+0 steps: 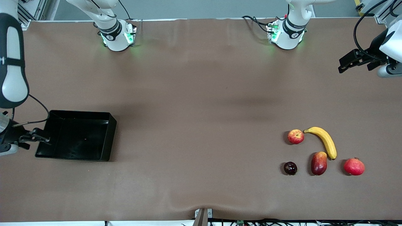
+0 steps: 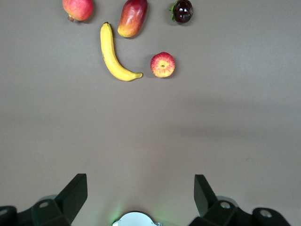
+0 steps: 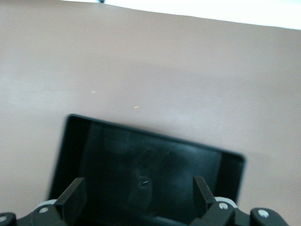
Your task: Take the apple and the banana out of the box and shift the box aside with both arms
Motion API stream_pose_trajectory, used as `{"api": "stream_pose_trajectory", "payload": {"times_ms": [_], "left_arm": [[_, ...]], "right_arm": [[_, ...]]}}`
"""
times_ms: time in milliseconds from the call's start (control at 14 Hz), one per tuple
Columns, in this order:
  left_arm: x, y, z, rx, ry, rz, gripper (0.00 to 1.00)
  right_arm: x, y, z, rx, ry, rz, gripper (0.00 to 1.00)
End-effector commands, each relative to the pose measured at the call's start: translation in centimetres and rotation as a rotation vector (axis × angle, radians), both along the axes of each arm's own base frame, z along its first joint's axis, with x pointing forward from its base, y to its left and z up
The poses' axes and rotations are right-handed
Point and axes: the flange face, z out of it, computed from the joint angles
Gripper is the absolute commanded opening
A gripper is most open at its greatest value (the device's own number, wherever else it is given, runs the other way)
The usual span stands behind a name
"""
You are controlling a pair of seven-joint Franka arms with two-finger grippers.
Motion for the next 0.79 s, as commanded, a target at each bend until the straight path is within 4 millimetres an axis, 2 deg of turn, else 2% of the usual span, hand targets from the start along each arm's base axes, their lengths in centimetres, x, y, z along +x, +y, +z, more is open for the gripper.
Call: {"api": "stream_pose_trajectory", "payload": {"times_ms": [0, 214, 357, 500, 571, 714], "left_arm": [[-0.4, 0.2, 0.3, -0.016, -0.005, -0.013, 1.0], [-0.4, 0.6, 0.4, -0.016, -0.007, -0.007, 1.0], [-0.5, 0.6, 0.4, -0.016, -0.004, -0.006, 1.0], [-0.5, 0.6, 0.3, -0.016, -0.001, -0.007, 1.0], [-0.6, 0.6, 0.4, -0.016, -0.001, -0.007, 1.0], [-0.7, 0.5, 0.4, -0.015, 0.005, -0.01, 1.0]], "right_arm": [[-2.5, 4.6, 4.9, -0.03, 0.045, -0.067, 1.0], [-5.9, 9.9, 10.7, -0.066, 0.091, -0.116, 1.0], [-8.7, 11.7, 14.2, -0.061, 0.126, -0.145, 1.0], [-11.0, 11.9, 16.5, -0.06, 0.171, -0.167, 1.0], [-12.4, 11.6, 18.2, -0.057, 0.177, -0.171, 1.0], [-13.7, 10.4, 20.5, -0.055, 0.195, -0.191, 1.0]]}}
